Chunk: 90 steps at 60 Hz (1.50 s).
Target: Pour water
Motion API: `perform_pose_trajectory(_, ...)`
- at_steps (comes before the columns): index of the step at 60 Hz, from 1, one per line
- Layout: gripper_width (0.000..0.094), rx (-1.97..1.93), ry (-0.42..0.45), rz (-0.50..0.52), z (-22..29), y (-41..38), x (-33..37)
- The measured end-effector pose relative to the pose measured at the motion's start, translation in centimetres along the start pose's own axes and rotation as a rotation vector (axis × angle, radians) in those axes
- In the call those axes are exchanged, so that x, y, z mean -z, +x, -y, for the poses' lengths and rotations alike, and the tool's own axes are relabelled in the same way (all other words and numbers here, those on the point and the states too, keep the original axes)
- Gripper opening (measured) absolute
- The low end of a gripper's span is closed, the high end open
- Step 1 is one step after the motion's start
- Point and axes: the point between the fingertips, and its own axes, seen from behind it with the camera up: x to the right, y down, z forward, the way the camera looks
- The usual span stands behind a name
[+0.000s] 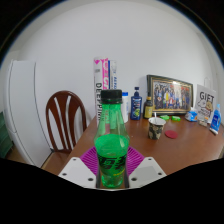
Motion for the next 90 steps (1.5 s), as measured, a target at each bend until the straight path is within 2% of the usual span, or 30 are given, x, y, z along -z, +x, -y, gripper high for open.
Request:
perform_pose_trajectory(5,0.0314,-0.020,0.028,0.008,2.1,-0.1,-0.4)
perform_pose_trajectory(12,0.0313,-0.170,0.091,0.052,7.7,0.4,-1.3)
perform_pose_trajectory(22,0.0312,-0.586,0.154,0.200,16.1,1.7,-4.8)
perform_pose_trajectory(29,0.0313,-0.975,0.155,0.350,20.2,2.9,-8.2)
perform_pose_trajectory(38,0.0312,-1.452,0.146,0.463,22.4,6.5,-12.5)
perform_pose_trajectory(48,0.0313,-1.861,0.097,0.539,21.3,9.2,-16.9)
perform_pose_trajectory(60,0.0313,-2.140,0.043,0.541,18.1,10.8,-19.9)
perform_pose_trajectory(74,0.0313,-2.120,0.007,0.520,16.8,10.8,-20.4)
perform_pose_trajectory(82,0.0315,-1.909,-0.001,0.498,17.9,10.8,-19.5)
perform_pose_trajectory(90,0.0314,-1.579,0.053,0.471,21.3,12.5,-17.9)
